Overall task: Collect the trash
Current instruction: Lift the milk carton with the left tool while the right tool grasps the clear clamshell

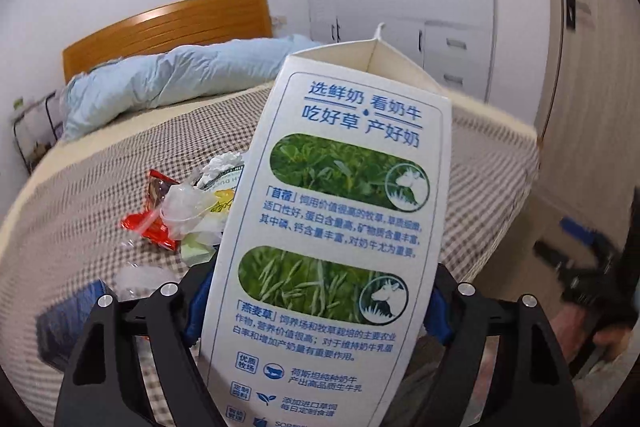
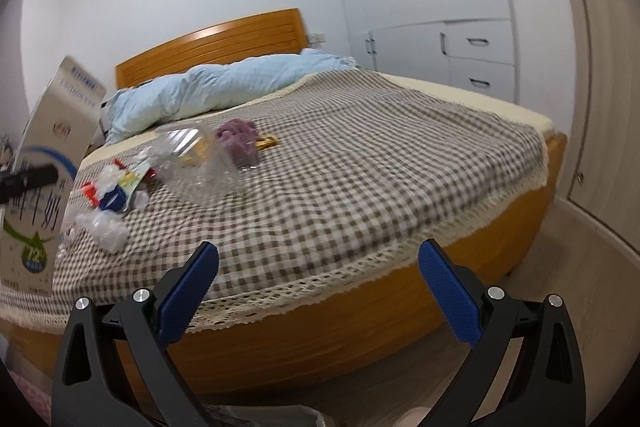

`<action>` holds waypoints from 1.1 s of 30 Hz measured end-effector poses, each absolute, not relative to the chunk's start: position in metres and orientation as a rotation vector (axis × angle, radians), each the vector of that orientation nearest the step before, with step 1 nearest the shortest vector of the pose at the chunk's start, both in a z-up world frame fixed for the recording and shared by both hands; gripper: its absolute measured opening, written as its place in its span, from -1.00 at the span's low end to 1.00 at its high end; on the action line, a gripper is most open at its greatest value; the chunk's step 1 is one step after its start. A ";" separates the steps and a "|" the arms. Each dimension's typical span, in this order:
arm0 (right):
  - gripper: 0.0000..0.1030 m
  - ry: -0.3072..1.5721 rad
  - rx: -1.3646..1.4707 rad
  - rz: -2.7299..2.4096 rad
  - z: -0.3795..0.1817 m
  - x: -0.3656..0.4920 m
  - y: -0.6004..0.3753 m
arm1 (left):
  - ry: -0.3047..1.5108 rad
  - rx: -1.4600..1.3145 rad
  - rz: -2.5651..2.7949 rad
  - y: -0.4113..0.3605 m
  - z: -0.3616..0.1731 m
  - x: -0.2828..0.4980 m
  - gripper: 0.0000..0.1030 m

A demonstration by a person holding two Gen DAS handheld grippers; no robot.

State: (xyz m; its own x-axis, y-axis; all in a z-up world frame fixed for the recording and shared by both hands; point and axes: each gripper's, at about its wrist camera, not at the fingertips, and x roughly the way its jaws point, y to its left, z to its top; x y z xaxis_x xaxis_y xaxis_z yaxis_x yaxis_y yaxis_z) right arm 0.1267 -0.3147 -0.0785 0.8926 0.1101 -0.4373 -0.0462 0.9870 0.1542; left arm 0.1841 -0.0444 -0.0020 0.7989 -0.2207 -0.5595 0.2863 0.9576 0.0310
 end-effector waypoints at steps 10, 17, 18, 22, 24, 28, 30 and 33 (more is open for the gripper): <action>0.87 0.361 -0.051 0.184 -0.059 0.157 -0.276 | 0.504 0.014 -0.281 -0.034 -0.015 0.189 0.48; 0.87 0.395 -0.165 0.216 -0.065 0.204 -0.251 | 0.484 -0.040 -0.287 -0.026 -0.018 0.206 0.48; 0.87 0.403 -0.170 0.223 -0.066 0.210 -0.248 | 0.482 -0.042 -0.284 -0.024 -0.018 0.208 0.48; 0.87 0.431 -0.179 0.261 -0.068 0.230 -0.238 | 0.480 -0.072 -0.271 -0.019 -0.019 0.219 0.48; 0.87 0.439 -0.207 0.266 -0.071 0.241 -0.230 | 0.484 -0.088 -0.268 -0.017 -0.019 0.225 0.48; 0.87 0.468 -0.235 0.287 -0.076 0.264 -0.218 | 0.498 -0.094 -0.257 -0.019 -0.021 0.238 0.48; 0.87 0.487 -0.209 0.320 -0.077 0.276 -0.215 | 0.502 -0.085 -0.253 -0.021 -0.021 0.242 0.48; 0.87 0.495 -0.190 0.344 -0.077 0.289 -0.212 | 0.506 -0.077 -0.261 -0.025 -0.020 0.251 0.48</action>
